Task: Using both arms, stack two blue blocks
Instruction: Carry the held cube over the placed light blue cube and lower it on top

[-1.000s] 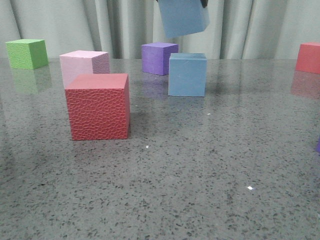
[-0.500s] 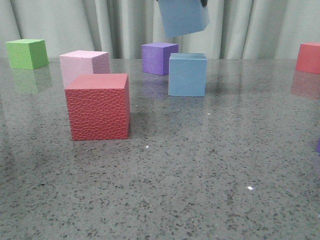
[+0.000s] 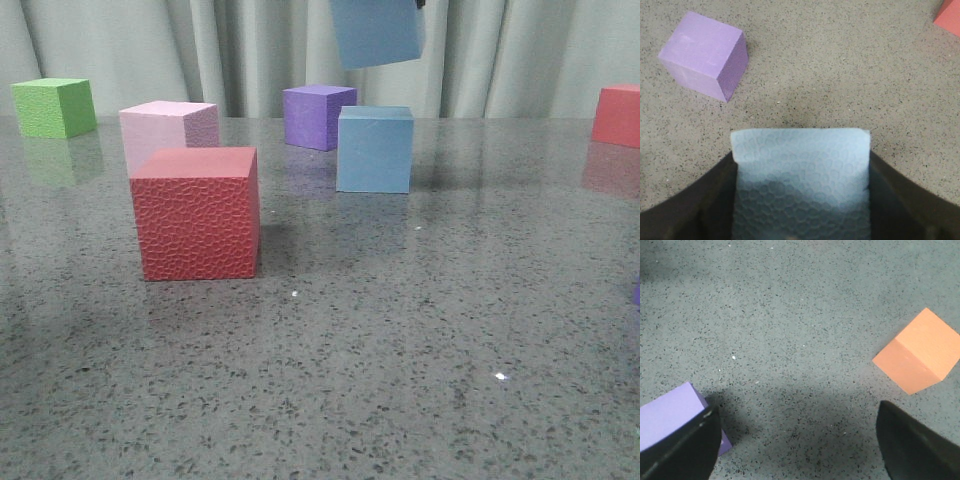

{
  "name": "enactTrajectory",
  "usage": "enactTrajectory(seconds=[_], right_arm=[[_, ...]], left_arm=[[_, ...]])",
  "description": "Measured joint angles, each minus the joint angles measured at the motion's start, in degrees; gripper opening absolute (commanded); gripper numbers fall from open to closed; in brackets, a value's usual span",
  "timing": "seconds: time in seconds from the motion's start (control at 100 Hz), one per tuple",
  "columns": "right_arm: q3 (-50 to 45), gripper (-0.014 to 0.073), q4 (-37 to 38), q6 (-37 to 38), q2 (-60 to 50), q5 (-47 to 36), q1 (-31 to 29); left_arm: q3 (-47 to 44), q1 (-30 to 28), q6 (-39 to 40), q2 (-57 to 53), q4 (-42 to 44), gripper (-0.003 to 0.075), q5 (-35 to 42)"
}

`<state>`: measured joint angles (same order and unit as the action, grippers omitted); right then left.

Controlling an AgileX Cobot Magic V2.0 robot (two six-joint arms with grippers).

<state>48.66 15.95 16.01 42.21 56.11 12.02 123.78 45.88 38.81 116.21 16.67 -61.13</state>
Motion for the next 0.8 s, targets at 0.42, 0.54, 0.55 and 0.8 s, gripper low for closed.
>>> enactTrajectory(seconds=[0.42, 0.54, 0.55, 0.8], right_arm=[[0.00, 0.0623, -0.43, 0.00, 0.00, -0.25, 0.00], [0.00, 0.0623, -0.55, 0.00, 0.00, -0.80, 0.00], [0.00, 0.0623, -0.55, 0.00, 0.00, -0.80, 0.00], [0.00, 0.0623, -0.55, 0.00, 0.00, -1.03, 0.00]], left_arm=[[0.13, 0.00, 2.57, 0.00, 1.95, 0.0220, -0.26], [0.17, 0.00, 2.60, 0.59, 2.22, 0.0220, -0.26], [0.17, 0.00, 2.60, 0.59, 2.32, 0.0220, -0.26], [0.17, 0.00, 2.69, 2.32, 2.29, 0.0220, -0.30]])
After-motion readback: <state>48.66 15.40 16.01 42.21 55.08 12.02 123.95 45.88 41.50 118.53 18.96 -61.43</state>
